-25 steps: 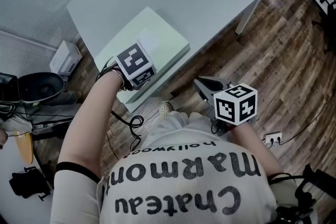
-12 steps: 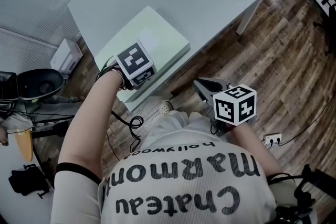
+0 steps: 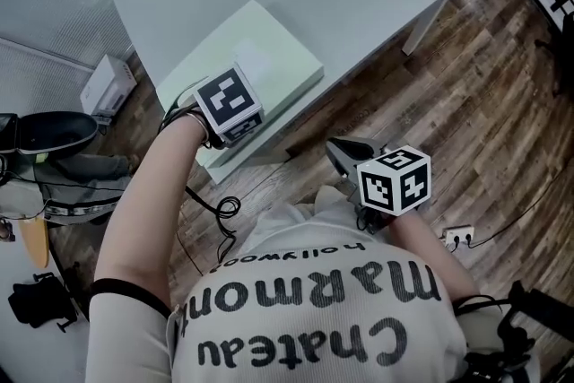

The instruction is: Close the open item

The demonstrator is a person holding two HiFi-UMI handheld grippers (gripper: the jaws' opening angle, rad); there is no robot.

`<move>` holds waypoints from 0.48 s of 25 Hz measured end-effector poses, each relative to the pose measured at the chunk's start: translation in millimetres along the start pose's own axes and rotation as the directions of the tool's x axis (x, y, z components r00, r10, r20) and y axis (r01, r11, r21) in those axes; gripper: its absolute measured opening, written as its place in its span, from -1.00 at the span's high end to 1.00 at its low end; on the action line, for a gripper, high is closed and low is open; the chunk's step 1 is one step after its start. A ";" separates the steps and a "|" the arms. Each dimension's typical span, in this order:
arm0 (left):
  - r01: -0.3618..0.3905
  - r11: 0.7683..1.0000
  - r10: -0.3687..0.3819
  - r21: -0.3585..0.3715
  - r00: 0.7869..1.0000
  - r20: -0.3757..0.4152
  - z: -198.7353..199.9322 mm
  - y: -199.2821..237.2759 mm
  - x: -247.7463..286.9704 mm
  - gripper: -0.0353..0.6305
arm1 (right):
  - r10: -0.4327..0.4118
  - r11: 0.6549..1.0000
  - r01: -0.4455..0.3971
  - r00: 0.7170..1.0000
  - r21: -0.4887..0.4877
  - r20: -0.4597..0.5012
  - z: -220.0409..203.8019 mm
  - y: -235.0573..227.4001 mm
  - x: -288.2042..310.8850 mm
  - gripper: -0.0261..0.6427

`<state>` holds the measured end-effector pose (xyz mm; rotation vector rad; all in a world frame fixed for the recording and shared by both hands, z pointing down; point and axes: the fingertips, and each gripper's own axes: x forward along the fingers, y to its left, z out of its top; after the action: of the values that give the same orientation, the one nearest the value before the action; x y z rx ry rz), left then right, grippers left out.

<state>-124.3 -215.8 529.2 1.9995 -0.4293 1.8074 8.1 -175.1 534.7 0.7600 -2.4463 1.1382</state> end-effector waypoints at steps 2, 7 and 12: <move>-0.029 0.999 0.028 0.037 0.999 0.024 7.5 1.5 0.3 0.86 | -0.014 1.000 0.014 1.000 -0.003 0.009 4.6 -4.9 -4.0 0.91; -0.177 0.983 0.172 0.051 0.982 0.081 7.1 7.4 -2.8 0.86 | -0.014 0.999 0.015 0.999 -0.042 0.040 19.4 4.7 -7.1 0.92; -0.162 0.969 0.220 -0.186 0.909 0.353 7.3 7.3 -6.3 0.86 | -0.015 0.996 0.019 0.999 -0.087 0.042 21.2 25.2 -8.0 0.92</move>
<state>-122.2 -226.0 523.0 2.2555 -0.8809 1.4387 -2.1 -175.5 502.4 0.7836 -2.5005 1.0122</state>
